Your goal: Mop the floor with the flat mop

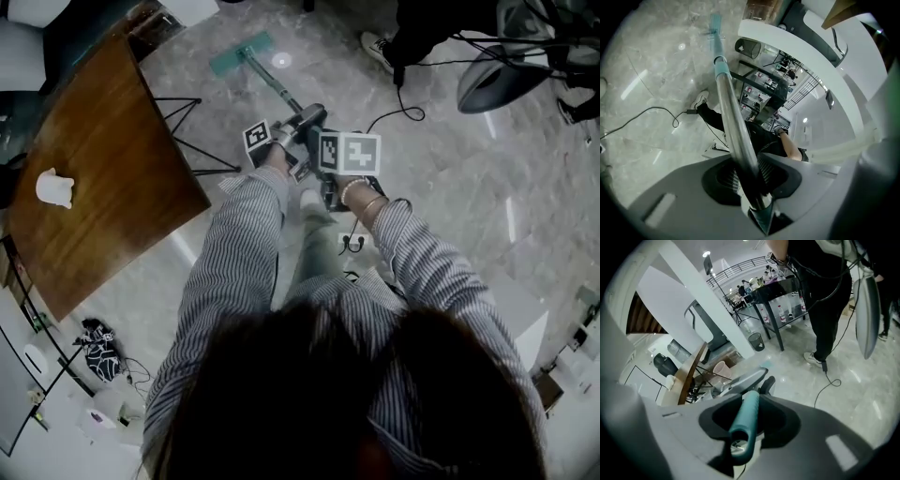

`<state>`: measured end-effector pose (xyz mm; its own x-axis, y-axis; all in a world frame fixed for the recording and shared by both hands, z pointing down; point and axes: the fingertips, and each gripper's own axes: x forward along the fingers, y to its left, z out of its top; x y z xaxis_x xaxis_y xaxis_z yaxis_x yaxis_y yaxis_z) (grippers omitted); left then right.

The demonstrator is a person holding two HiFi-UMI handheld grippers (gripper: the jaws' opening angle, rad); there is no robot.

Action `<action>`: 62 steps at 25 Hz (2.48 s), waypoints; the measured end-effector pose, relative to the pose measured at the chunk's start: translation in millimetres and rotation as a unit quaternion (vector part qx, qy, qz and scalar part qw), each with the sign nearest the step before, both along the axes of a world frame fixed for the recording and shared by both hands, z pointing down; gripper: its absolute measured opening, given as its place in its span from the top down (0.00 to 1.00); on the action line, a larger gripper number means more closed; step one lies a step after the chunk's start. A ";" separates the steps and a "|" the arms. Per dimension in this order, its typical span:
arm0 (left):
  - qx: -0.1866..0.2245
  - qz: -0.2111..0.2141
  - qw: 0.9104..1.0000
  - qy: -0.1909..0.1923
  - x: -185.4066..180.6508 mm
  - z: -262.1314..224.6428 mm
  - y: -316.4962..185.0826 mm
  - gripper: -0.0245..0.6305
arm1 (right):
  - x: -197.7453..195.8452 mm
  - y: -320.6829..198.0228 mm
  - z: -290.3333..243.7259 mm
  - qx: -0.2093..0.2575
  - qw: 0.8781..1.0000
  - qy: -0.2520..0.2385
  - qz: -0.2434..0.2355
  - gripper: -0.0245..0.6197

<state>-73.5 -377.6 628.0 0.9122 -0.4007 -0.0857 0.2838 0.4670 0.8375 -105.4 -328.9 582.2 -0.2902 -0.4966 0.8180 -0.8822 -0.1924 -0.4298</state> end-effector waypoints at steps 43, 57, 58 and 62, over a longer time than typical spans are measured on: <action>-0.001 0.031 0.999 -0.006 218.8 -11.8 493.1 0.82 | 214.5 488.4 -7.6 -0.031 0.973 0.085 -0.212 0.78; 0.027 0.044 0.998 -0.033 224.2 -7.5 530.0 0.78 | 220.2 526.2 -6.3 -0.031 0.976 0.072 -0.204 0.78; 0.031 0.033 0.998 -0.039 220.9 -6.4 528.3 0.76 | 219.0 526.1 -6.4 -0.030 0.976 0.070 -0.204 0.78; 0.029 -0.041 0.995 -0.081 206.5 3.7 515.3 0.72 | 218.6 521.9 -8.6 -0.026 0.976 0.063 -0.206 0.78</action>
<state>133.0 137.7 631.8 0.8804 -0.4730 0.0337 0.1785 0.3964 0.9005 113.2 192.9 573.6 -0.3526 -0.3162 0.8807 -0.9344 0.1708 -0.3127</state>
